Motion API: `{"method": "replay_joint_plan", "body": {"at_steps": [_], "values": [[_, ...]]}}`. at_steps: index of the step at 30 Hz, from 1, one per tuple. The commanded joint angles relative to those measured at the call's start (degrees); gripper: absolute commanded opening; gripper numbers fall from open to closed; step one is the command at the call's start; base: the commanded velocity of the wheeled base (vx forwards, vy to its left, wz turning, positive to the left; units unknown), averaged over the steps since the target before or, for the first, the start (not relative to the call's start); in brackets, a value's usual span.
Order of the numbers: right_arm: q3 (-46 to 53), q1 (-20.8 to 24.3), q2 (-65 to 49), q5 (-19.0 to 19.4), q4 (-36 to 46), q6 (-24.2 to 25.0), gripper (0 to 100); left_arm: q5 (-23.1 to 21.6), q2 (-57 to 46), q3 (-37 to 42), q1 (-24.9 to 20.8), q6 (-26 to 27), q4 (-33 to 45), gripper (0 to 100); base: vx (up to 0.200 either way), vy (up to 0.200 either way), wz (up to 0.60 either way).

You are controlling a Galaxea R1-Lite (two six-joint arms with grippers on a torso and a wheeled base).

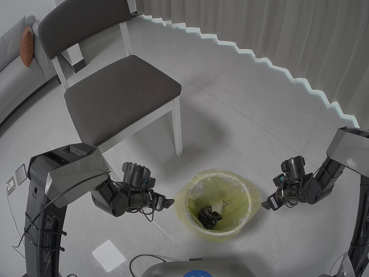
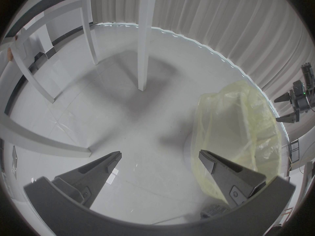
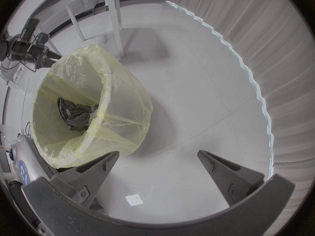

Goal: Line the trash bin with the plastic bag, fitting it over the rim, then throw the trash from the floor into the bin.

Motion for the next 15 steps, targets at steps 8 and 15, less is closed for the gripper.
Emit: {"method": "replay_joint_plan", "body": {"at_steps": [8, 15], "values": [[0.3, 0.0, -0.2, 0.0, -0.2, -0.1, 100, 0.2, 5.0, -6.6, -2.3, 0.5, 1.0, 100, 0.000, 0.000, 0.00], [-1.1, -0.3, 0.1, 0.2, -0.2, -1.5, 100, 0.8, 7.7, -16.1, -1.4, 3.3, 11.2, 100, 0.000, 0.000, 0.00]]}}
